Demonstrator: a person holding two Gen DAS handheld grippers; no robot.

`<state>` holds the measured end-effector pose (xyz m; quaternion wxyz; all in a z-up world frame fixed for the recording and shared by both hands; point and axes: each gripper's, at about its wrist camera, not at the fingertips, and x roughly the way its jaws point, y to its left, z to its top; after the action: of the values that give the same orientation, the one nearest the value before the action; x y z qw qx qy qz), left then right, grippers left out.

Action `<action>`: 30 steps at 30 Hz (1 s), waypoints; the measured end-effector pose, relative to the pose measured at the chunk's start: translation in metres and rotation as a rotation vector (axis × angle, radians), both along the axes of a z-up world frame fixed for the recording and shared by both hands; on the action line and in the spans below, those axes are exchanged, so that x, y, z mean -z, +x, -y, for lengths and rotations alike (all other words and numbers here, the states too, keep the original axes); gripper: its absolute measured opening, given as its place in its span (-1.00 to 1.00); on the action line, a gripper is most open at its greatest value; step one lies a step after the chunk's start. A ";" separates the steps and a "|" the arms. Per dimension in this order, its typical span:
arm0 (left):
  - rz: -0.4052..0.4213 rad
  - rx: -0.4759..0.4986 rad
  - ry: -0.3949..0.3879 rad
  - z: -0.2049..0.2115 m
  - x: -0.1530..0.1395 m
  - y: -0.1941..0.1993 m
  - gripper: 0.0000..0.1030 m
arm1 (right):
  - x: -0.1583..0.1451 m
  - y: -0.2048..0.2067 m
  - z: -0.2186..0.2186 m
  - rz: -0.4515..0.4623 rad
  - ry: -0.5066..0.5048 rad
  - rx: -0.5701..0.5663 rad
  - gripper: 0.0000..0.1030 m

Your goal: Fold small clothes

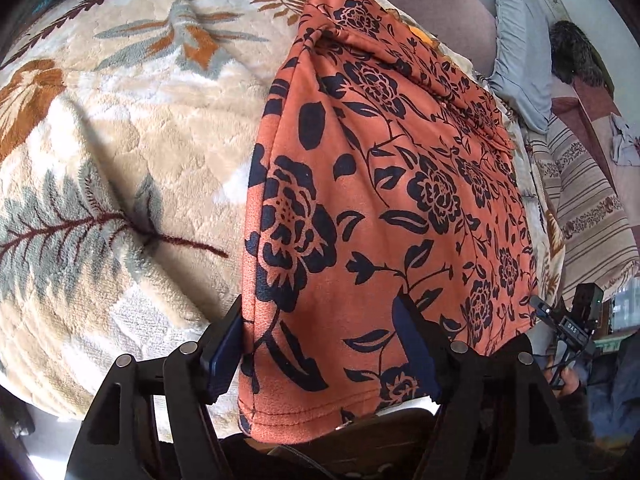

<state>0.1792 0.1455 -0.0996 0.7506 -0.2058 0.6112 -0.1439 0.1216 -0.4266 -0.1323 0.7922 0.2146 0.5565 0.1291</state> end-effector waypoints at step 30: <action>0.050 0.052 -0.181 0.017 -0.017 0.000 -0.80 | -0.015 -0.012 0.017 0.070 0.314 0.159 -0.83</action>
<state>0.1795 0.1288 -0.0823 0.7399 -0.2533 0.5820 -0.2229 0.1095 -0.4436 -0.1172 0.7754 0.3744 0.4830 0.1589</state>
